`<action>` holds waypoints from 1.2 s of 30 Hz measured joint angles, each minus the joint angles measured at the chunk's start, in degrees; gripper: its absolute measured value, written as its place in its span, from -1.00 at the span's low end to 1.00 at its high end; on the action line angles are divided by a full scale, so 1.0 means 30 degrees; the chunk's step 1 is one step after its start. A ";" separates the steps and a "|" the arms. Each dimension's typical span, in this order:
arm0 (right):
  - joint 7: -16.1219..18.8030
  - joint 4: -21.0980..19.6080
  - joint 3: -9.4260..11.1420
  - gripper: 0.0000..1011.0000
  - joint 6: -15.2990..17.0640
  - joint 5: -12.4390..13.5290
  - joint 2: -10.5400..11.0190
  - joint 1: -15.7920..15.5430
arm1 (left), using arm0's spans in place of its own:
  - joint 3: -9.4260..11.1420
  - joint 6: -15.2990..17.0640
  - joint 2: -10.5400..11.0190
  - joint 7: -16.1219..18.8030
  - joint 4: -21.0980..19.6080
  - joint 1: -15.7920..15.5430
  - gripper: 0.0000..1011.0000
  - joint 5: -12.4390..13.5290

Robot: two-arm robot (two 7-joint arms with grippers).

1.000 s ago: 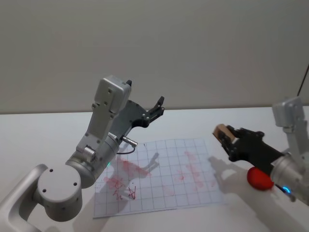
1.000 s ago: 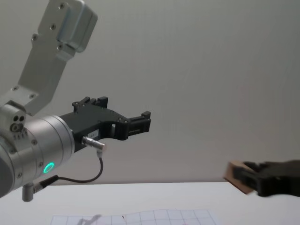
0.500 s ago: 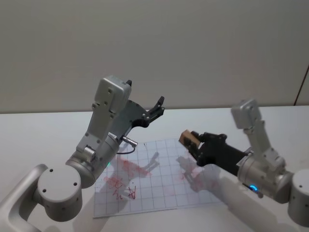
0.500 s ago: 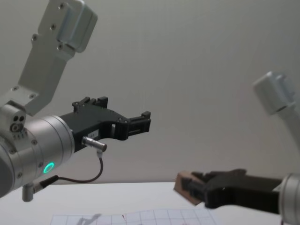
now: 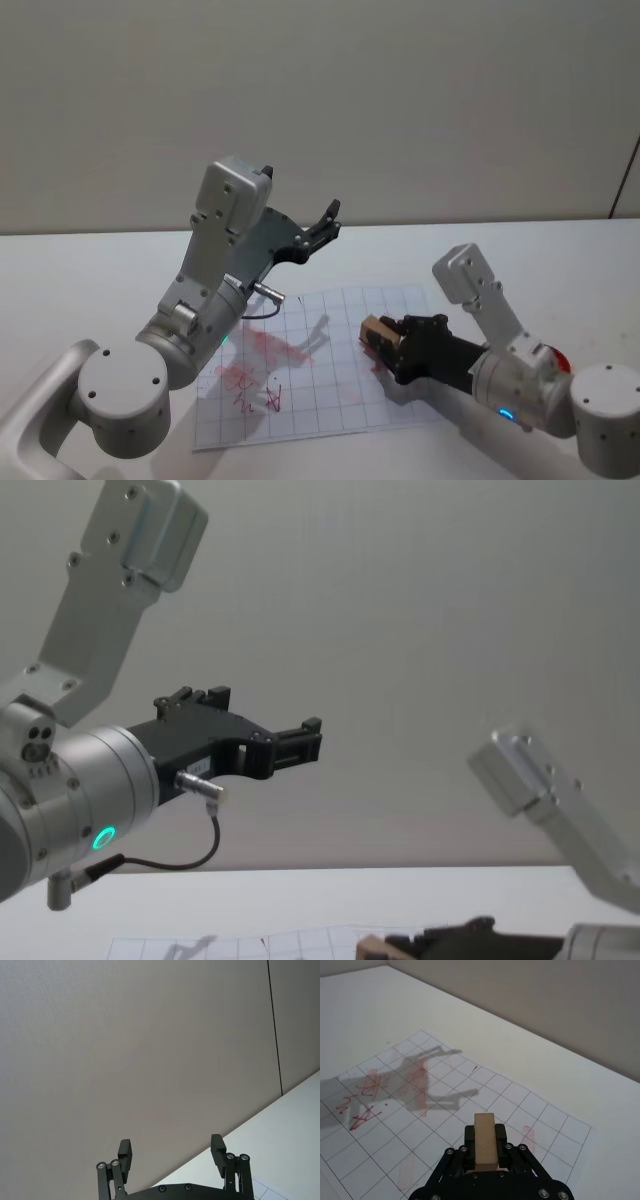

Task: Use the one hand to pick up the stamp and affix it onto the A4 paper.

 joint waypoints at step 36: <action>-0.2129 -0.0699 0.0199 -0.55 -0.0686 0.1648 -0.0163 0.0119 | 0.0000 0.0000 -0.0001 0.0000 0.0000 0.0000 0.98 0.0000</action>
